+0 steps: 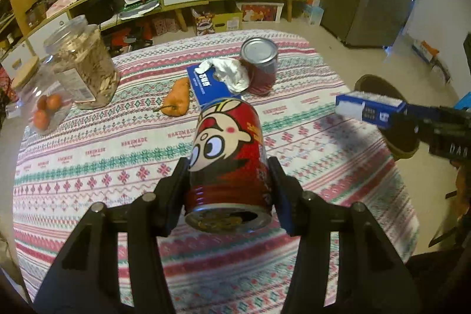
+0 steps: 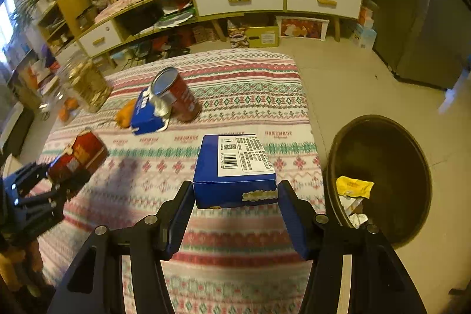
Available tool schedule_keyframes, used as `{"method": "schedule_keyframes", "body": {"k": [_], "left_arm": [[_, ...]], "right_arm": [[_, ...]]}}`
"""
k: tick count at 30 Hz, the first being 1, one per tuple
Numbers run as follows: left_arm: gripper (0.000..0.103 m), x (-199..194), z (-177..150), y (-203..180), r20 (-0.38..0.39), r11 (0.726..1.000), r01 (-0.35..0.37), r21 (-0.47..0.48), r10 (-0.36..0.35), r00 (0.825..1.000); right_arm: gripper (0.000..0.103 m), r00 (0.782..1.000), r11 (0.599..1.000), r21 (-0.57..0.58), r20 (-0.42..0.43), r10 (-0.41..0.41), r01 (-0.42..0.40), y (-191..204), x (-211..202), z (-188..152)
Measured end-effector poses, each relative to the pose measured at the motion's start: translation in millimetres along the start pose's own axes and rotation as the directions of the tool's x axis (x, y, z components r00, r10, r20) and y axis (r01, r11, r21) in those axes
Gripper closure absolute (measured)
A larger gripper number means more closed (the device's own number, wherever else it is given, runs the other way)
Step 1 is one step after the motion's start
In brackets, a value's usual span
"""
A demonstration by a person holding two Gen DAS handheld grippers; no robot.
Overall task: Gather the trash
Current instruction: 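Carry the can and blue box over the bin and release both inside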
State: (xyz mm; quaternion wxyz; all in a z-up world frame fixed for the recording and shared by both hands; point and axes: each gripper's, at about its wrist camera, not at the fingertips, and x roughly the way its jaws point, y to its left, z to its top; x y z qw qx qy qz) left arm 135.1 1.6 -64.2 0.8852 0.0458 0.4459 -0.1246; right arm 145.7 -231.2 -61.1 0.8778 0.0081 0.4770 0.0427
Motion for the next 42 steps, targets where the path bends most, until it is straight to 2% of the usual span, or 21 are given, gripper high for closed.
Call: {"method": "schedule_keyframes", "body": {"k": [3, 11, 18, 28, 35, 42], "left_arm": [[0.049, -8.4, -1.8, -7.7, 0.028, 1.0, 0.012, 0.01, -0.012, 1.0], [0.049, -6.2, 0.8, -32.6, 0.035, 0.998, 0.05, 0.03, -0.051, 0.998], [0.049, 2.1, 3.3, -60.9, 0.025, 0.995, 0.087, 0.046, -0.088, 0.996], [0.049, 9.8, 6.7, -100.6, 0.013, 0.988, 0.135, 0.079, -0.136, 0.991], [0.049, 22.5, 10.7, -144.4, -0.005, 0.976, 0.182, 0.122, -0.183, 0.983], [0.049, 47.9, 16.9, -213.7, -0.04, 0.948, 0.229, 0.219, -0.226, 0.973]], "right_arm": [[0.044, 1.0, 1.0, -0.007, 0.022, 0.013, -0.013, -4.4, -15.8, -5.4], [0.044, 0.998, 1.0, 0.005, 0.057, 0.016, -0.017, -18.6, -37.7, -15.0], [0.044, 0.998, 0.999, 0.039, 0.06, -0.007, 0.004, -38.8, -42.3, -22.6], [0.044, 0.997, 0.991, 0.119, 0.054, -0.059, 0.052, -87.8, -50.2, -37.0], [0.044, 0.995, 0.979, 0.183, 0.035, -0.093, 0.086, -129.6, -55.1, -51.5], [0.044, 0.991, 0.949, 0.289, 0.011, -0.135, 0.126, -182.4, -58.0, -65.2]]}}
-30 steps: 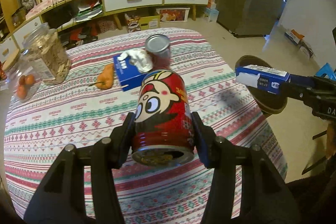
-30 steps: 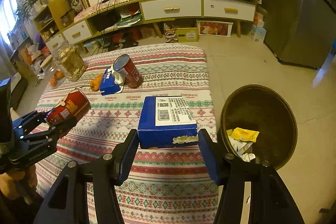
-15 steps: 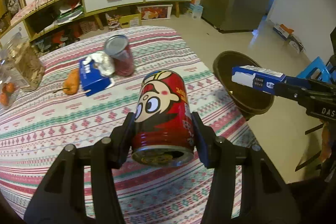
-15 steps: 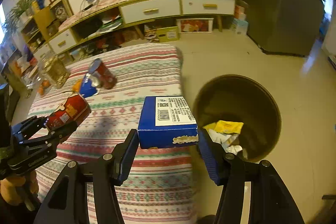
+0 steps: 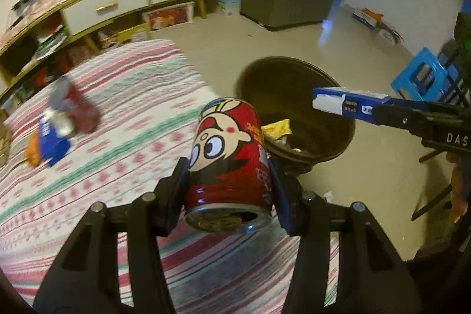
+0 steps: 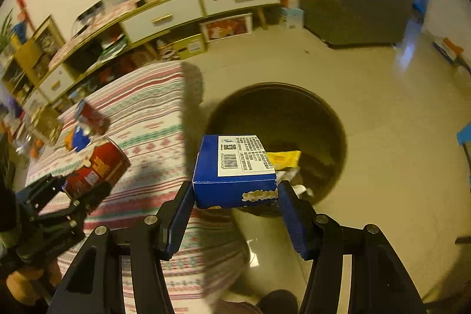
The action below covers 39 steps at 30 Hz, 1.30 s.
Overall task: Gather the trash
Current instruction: 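Carry the can and blue box over the bin and release both inside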
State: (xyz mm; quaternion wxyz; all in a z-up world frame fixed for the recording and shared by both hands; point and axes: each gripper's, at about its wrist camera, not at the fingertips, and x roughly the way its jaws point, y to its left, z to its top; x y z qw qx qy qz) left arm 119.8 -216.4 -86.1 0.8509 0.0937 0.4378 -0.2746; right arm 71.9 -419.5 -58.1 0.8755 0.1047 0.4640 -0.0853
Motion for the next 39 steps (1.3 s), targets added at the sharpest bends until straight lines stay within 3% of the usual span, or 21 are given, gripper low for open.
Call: {"method": "schedule_keyframes", "body": {"k": [9, 18, 21, 22, 24, 26, 39], "left_arm": [[0.049, 61.6, 30.6, -51.8, -0.066, 0.997, 0.072, 0.021, -0.07, 0.995], [0.049, 88.9, 42.8, -65.5, -0.089, 0.997, 0.071, 0.038, -0.067, 0.994], [0.048, 92.3, 41.9, -65.2, -0.098, 0.995, 0.102, 0.012, -0.1, 0.99], [0.047, 92.3, 41.6, -64.1, -0.098, 0.993, 0.114, 0.001, -0.114, 0.989], [0.027, 90.4, 42.4, -62.2, -0.093, 0.992, 0.123, -0.016, -0.124, 0.988], [0.018, 80.4, 42.0, -60.6, -0.053, 0.995, 0.103, -0.015, -0.103, 0.993], [0.017, 25.7, 25.9, -3.8, -0.02, 0.998, 0.044, -0.046, -0.045, 0.999]], "right_arm": [[0.044, 0.996, 0.994, 0.079, -0.048, -0.07, 0.074, -53.7, 17.5, 2.7], [0.044, 0.993, 0.987, 0.132, -0.077, -0.085, 0.095, -78.7, 31.9, 6.7], [0.044, 0.992, 0.984, 0.144, -0.091, -0.091, 0.103, -84.7, 37.6, 4.4], [0.044, 0.991, 0.983, 0.148, -0.094, -0.091, 0.105, -86.1, 38.4, 3.8], [0.044, 0.991, 0.982, 0.158, -0.1, -0.091, 0.106, -87.6, 40.4, 4.1], [0.044, 0.991, 0.981, 0.163, -0.101, -0.092, 0.108, -88.9, 41.4, 4.8], [0.044, 0.983, 0.983, 0.131, -0.15, -0.107, 0.127, -70.8, 65.5, 9.5]]}}
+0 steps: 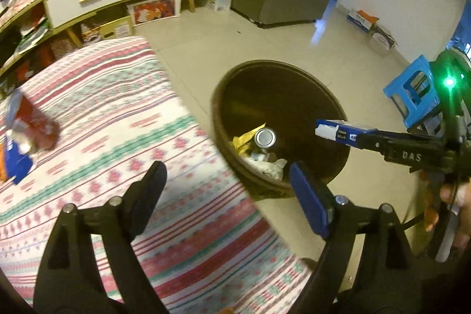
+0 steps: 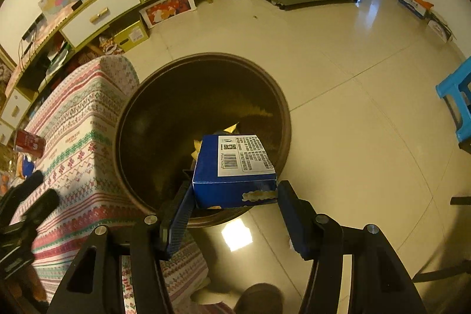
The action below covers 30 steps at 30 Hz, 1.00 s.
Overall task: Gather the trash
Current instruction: 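Carry the can and blue box over the bin and release both inside, then grasp the orange squash with the left tool while the right tool grasps the red tin can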
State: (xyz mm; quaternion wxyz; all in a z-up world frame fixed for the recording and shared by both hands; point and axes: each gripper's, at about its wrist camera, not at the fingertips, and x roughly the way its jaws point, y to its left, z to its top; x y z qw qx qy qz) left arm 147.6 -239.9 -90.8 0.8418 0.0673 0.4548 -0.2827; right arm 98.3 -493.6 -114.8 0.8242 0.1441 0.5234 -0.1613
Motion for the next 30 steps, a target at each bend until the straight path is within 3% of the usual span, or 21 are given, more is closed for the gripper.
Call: {"method": "schedule_keyframes", "body": {"k": [9, 12, 16, 21, 30], "left_arm": [[0.017, -40.9, -21.4, 56.2, 0.014, 0.995, -0.086, -0.045, 0.086, 0.996], [0.017, -52.5, -28.8, 74.6, 0.012, 0.99, -0.116, -0.074, 0.117, 0.993], [0.016, -71.3, -38.6, 103.5, 0.022, 0.98, -0.157, -0.126, 0.161, 0.987], [0.013, -96.3, -48.2, 142.7, 0.051, 0.958, -0.201, -0.207, 0.215, 0.975], [0.009, -117.7, -65.1, 217.9, 0.059, 0.897, -0.306, -0.319, 0.341, 0.938]], "right_arm": [[0.043, 1.0, 0.999, -0.021, 0.004, -0.03, 0.03, 17.7, 8.1, 2.8], [0.028, 0.999, 0.999, -0.022, 0.027, -0.036, 0.037, 26.6, 1.8, 4.8], [0.025, 0.999, 0.999, -0.04, 0.052, -0.011, 0.013, 49.4, -10.4, 8.0], [0.025, 0.997, 0.997, -0.079, 0.076, 0.021, -0.015, 87.2, -21.1, 9.3], [0.023, 0.989, 0.986, -0.142, 0.101, 0.107, -0.092, 166.4, -31.4, 8.5]]}}
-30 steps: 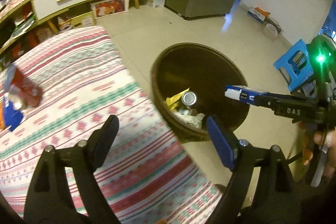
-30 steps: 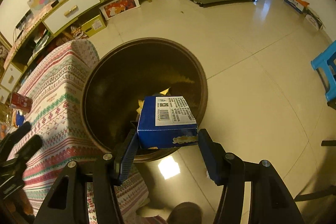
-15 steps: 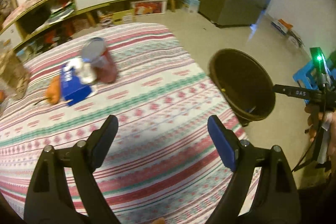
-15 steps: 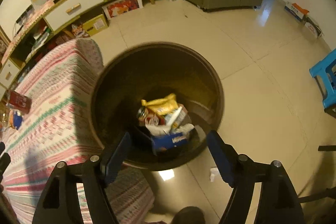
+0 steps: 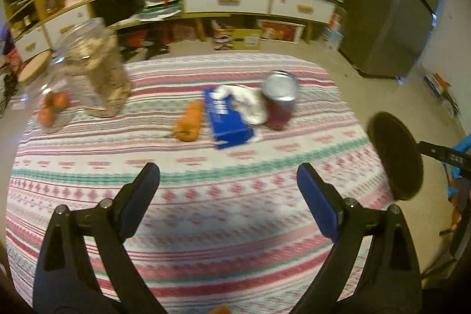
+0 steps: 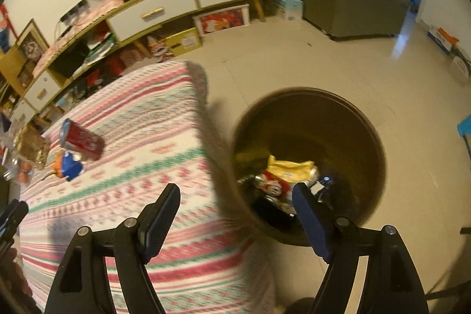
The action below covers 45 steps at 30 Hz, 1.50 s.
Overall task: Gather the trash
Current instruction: 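Grasp the orange squash with the left tool while the right tool grasps the red tin can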
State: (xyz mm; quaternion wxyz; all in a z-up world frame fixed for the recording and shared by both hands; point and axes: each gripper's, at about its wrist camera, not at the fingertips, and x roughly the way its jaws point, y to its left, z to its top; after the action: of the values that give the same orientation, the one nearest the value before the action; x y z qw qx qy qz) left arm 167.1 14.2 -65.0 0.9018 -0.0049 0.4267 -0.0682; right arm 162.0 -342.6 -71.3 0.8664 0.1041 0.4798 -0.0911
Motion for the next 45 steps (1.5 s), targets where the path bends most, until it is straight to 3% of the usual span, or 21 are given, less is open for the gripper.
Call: {"method": "schedule_keyframes", "body": {"k": [7, 15, 19, 26, 29, 37, 41, 45], "left_arm": [[0.009, 25.4, -0.8, 44.6, 0.012, 0.998, -0.04, -0.05, 0.04, 0.999], [0.009, 68.9, 4.3, 51.6, 0.012, 0.999, -0.043, -0.023, 0.044, 0.999], [0.013, 87.6, 8.3, 55.1, 0.005, 0.999, -0.017, -0.045, 0.017, 1.0], [0.03, 114.8, 15.1, 56.3, -0.048, 0.998, 0.016, -0.06, -0.019, 0.999], [0.031, 117.5, 18.0, 52.5, -0.045, 0.999, 0.017, -0.043, -0.019, 0.999], [0.051, 129.1, 26.5, 52.6, -0.066, 0.996, 0.056, -0.075, -0.061, 0.996], [0.068, 132.7, 31.1, 53.5, -0.064, 0.996, 0.053, -0.074, -0.058, 0.996], [0.073, 130.3, 31.3, 56.5, -0.063, 0.996, 0.044, -0.08, -0.049, 0.997]], "right_arm": [[0.022, 1.0, 0.997, -0.075, 0.003, 0.022, -0.022, 58.9, 16.2, 2.3], [0.022, 0.999, 0.989, -0.141, -0.03, 0.041, -0.045, 106.8, 47.6, 5.1], [0.022, 0.998, 0.974, -0.219, 0.003, 0.061, -0.059, 132.8, 55.6, 8.6], [0.022, 0.993, 0.918, -0.386, 0.031, 0.113, -0.093, 178.3, 68.0, 1.7], [0.022, 0.991, 0.9, -0.424, 0.04, 0.13, -0.101, 191.5, 71.6, -0.8], [0.022, 0.988, 0.889, -0.445, 0.047, 0.145, -0.11, 212.9, 84.7, 3.3], [0.022, 0.986, 0.889, -0.443, 0.053, 0.158, -0.118, 219.3, 88.5, 5.2], [0.022, 0.983, 0.884, -0.45, 0.067, 0.172, -0.124, 228.6, 92.7, 6.6]]}}
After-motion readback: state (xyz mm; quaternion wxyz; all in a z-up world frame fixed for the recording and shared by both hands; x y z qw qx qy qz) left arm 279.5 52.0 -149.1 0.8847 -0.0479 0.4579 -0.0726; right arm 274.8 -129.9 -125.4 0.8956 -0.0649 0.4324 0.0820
